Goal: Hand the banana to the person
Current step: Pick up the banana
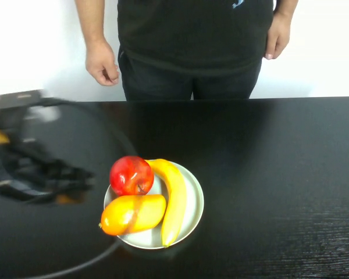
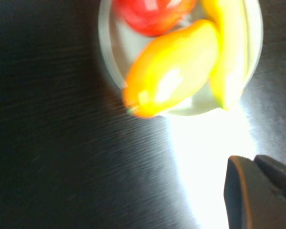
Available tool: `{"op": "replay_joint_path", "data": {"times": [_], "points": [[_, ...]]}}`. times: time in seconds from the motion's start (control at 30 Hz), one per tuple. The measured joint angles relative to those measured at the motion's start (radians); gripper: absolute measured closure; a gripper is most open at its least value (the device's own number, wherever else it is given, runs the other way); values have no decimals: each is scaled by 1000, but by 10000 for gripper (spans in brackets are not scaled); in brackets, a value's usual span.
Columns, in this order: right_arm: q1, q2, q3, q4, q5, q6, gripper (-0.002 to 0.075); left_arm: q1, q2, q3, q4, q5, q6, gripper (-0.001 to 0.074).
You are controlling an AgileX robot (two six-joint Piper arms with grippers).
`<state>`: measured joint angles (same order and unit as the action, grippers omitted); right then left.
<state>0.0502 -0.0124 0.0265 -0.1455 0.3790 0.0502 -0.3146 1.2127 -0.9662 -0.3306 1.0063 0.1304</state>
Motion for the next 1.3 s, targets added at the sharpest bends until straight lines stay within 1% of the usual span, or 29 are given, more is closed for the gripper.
{"op": "replay_joint_path", "data": {"times": [0.13, 0.23, 0.33, 0.4, 0.5, 0.57, 0.67, 0.73, 0.8, 0.83, 0.9, 1.0, 1.3], "points": [[0, 0, 0, 0, 0, 0, 736, -208, 186, -117, 85, -41, -100, 739], [0, 0, 0, 0, 0, 0, 736, -321, 323, -213, 148, -40, -168, 739], [0, 0, 0, 0, 0, 0, 736, -397, 452, -312, 186, -20, -200, 739], [0, 0, 0, 0, 0, 0, 736, -421, 528, -369, 193, -10, -205, 739], [0, 0, 0, 0, 0, 0, 736, -431, 608, -423, 226, -5, -202, 722], [0, 0, 0, 0, 0, 0, 736, -431, 647, -445, 246, -3, -200, 666], [0, 0, 0, 0, 0, 0, 736, -429, 699, -468, 260, -5, -200, 497], [0, 0, 0, 0, 0, 0, 736, -429, 722, -473, 264, -30, -203, 343], [0, 0, 0, 0, 0, 0, 736, -429, 737, -474, 285, -63, -233, 264], [0, 0, 0, 0, 0, 0, 736, -429, 744, -475, 302, -80, -261, 240], [0, 0, 0, 0, 0, 0, 736, -429, 763, -488, 340, -100, -315, 217], [0, 0, 0, 0, 0, 0, 736, -429, 797, -516, 395, -112, -358, 204], [0, 0, 0, 0, 0, 0, 736, -419, 894, -553, 413, -144, -375, 197]]}}
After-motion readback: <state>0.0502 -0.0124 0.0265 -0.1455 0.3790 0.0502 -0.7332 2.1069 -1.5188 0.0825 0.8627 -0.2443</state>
